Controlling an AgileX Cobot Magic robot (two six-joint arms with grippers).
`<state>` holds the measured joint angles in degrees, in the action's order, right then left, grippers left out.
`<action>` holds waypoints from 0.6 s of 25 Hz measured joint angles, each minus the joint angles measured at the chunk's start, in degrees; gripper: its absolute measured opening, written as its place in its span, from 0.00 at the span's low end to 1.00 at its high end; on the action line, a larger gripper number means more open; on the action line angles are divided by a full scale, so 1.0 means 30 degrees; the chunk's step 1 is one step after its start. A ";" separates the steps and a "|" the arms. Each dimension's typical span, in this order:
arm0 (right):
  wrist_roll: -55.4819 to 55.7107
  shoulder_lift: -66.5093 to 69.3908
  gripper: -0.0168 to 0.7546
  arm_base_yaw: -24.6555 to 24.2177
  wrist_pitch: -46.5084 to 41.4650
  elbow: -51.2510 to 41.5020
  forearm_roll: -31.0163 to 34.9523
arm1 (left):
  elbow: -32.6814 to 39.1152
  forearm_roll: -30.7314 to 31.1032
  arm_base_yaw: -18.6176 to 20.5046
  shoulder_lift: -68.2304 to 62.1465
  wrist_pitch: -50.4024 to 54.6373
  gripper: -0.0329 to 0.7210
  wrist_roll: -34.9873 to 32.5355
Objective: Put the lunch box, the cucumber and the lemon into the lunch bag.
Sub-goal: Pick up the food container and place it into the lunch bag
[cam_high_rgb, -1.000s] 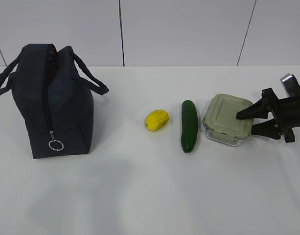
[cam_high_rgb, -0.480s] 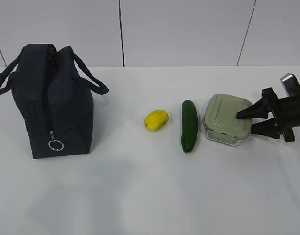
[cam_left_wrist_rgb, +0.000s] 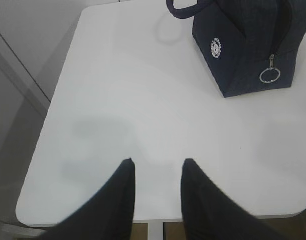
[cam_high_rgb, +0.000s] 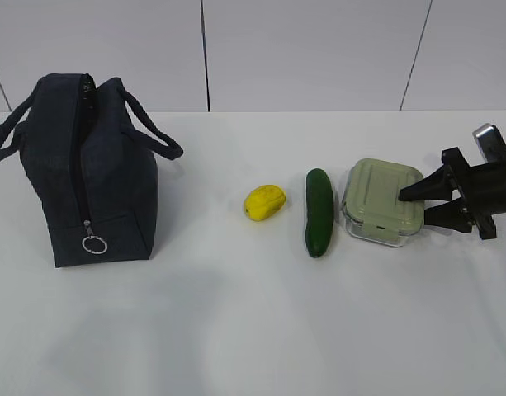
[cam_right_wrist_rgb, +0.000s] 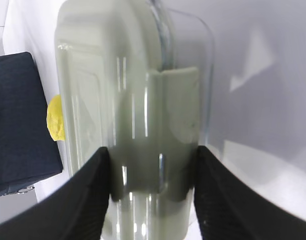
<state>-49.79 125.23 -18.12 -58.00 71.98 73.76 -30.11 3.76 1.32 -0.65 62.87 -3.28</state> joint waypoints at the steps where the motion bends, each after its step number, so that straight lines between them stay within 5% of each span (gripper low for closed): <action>1: -0.0027 0.0000 0.51 0.0000 0.0000 0.0000 0.0000 | 0.0000 0.0000 0.0000 0.0000 0.0000 0.34 0.0000; 15: -0.0118 0.0008 0.50 0.0000 0.0000 0.0000 0.0035 | 0.0000 0.0000 0.0000 0.0000 0.0000 0.34 0.0000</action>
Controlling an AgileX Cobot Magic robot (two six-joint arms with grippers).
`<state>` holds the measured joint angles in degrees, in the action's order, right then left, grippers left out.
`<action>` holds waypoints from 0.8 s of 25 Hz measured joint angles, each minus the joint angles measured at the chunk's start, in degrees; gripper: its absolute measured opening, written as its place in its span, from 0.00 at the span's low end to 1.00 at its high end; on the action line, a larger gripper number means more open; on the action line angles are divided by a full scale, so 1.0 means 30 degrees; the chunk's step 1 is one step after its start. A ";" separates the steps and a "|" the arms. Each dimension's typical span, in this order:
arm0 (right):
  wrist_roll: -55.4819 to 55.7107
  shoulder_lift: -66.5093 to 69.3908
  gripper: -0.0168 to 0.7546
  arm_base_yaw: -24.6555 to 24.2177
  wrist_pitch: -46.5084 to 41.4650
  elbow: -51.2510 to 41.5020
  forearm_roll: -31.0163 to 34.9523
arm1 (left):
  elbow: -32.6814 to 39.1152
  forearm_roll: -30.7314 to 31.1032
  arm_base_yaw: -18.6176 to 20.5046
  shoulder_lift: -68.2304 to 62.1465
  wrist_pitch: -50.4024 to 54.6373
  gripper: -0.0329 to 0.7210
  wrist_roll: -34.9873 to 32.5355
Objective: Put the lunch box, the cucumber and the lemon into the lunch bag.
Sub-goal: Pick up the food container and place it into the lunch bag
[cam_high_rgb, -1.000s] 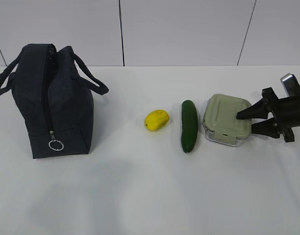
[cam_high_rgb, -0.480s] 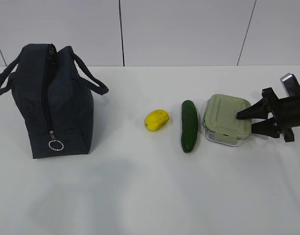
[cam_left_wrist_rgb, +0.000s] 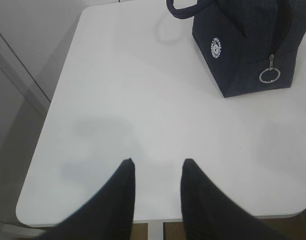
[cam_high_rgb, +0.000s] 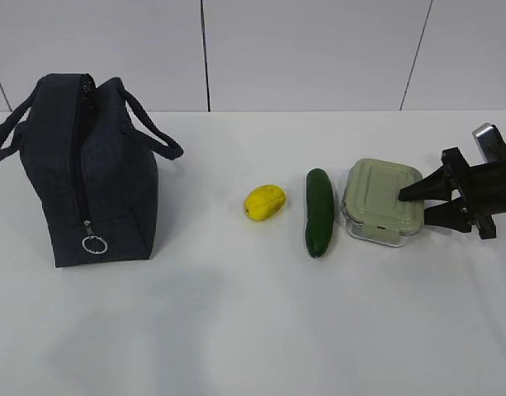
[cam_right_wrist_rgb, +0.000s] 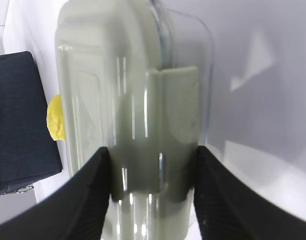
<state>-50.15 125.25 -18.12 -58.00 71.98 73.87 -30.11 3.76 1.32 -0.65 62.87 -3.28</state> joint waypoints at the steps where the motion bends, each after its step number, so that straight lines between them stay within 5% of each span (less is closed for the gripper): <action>1: 0.0000 0.0000 0.50 0.0000 0.0000 0.0000 0.0000 | 0.0000 0.0000 0.0000 0.0000 0.0000 0.34 0.0000; 20: -0.0581 0.0202 0.50 0.0000 -0.1411 0.0000 0.1482 | 0.0000 0.0000 0.0000 0.0000 0.0000 0.34 0.0000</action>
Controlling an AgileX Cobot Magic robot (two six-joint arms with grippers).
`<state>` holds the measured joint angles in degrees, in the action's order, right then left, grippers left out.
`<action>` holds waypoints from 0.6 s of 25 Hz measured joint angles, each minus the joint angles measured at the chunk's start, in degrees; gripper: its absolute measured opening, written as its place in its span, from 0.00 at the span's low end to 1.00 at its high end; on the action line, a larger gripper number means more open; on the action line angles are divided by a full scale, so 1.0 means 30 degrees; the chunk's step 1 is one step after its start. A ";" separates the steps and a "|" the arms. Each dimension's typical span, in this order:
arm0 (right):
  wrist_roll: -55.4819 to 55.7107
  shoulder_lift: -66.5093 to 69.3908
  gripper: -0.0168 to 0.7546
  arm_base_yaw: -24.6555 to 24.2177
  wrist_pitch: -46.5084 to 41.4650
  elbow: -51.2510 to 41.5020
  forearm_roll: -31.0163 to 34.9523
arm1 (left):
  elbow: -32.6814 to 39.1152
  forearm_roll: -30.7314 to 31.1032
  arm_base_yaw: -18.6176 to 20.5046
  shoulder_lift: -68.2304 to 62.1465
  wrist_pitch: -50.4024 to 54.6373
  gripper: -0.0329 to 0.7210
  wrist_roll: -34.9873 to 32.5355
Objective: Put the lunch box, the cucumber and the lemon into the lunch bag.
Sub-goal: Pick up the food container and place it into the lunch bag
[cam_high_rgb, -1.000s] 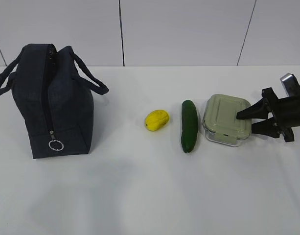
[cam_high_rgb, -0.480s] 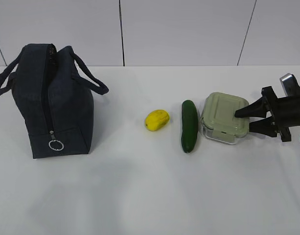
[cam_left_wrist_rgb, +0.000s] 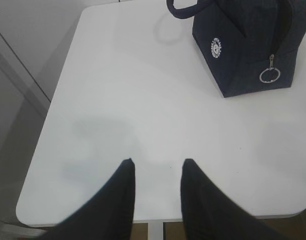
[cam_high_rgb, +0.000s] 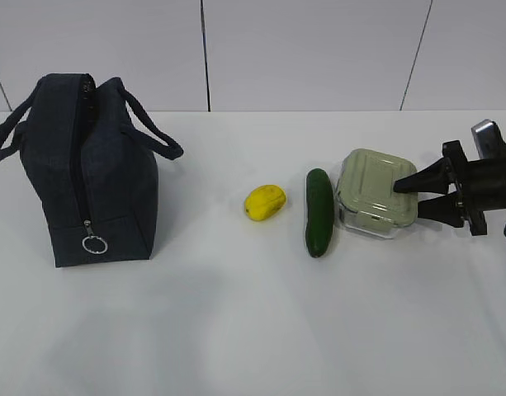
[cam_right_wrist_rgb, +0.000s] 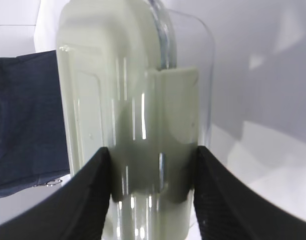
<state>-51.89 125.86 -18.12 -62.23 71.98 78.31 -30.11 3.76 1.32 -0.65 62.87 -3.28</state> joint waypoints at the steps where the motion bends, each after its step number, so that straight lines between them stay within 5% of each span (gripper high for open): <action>1: -0.0008 0.0000 0.50 0.0000 -0.0095 0.0000 0.0000 | 0.0000 0.0000 0.0000 0.0000 0.0000 0.34 0.0000; 15: -0.0041 0.0000 0.50 0.0000 -0.0597 0.0000 0.0236 | 0.0000 -0.0726 0.0000 0.0000 0.0000 0.35 0.0000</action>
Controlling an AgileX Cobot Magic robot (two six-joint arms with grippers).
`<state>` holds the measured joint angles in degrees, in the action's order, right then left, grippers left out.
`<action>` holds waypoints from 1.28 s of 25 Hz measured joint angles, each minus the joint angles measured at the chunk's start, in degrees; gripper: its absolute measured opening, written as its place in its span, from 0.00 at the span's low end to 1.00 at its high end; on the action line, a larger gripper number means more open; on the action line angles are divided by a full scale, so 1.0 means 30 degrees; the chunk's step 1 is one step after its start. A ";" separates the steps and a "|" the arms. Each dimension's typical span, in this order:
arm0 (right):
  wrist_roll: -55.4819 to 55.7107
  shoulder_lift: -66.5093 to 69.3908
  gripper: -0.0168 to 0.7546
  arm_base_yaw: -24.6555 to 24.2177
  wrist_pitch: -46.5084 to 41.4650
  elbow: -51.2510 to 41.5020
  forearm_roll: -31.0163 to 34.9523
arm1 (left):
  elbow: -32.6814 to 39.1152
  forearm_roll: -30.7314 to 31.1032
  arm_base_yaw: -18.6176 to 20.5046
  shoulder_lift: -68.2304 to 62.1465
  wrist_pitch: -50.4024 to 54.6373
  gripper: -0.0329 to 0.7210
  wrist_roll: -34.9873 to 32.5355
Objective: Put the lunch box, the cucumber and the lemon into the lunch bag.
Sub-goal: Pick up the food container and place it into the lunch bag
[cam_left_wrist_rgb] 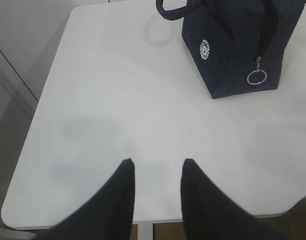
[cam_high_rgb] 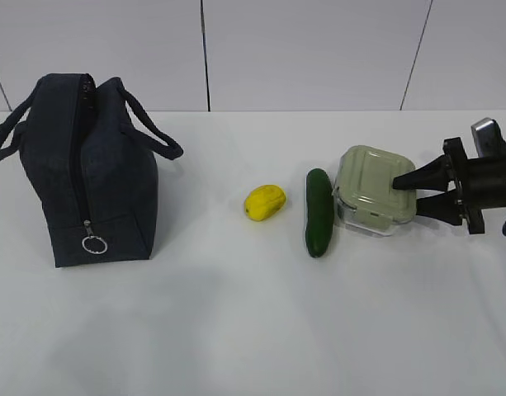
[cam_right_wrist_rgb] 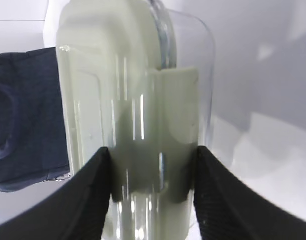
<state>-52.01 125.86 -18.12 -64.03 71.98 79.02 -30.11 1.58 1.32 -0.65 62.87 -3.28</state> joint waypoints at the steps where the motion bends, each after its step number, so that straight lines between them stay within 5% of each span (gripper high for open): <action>1: 0.0000 0.0000 0.50 0.0000 0.0000 0.0000 0.0099 | 0.0000 -0.0037 0.0000 0.0000 0.0000 0.35 0.0000; 15: 0.0387 -0.0810 0.50 0.0433 -0.0071 0.0947 0.0526 | -0.1018 -0.0208 0.0000 -0.2774 -0.1807 0.35 0.0000; 32: 0.2453 -0.0810 0.50 0.3139 -0.0257 0.3676 0.0526 | -0.2921 -0.4058 0.0000 -1.0814 -0.4989 0.35 -0.0035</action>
<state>-44.65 123.43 -8.71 -64.80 83.00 80.60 -38.87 -10.59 1.32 -33.09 47.90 -3.38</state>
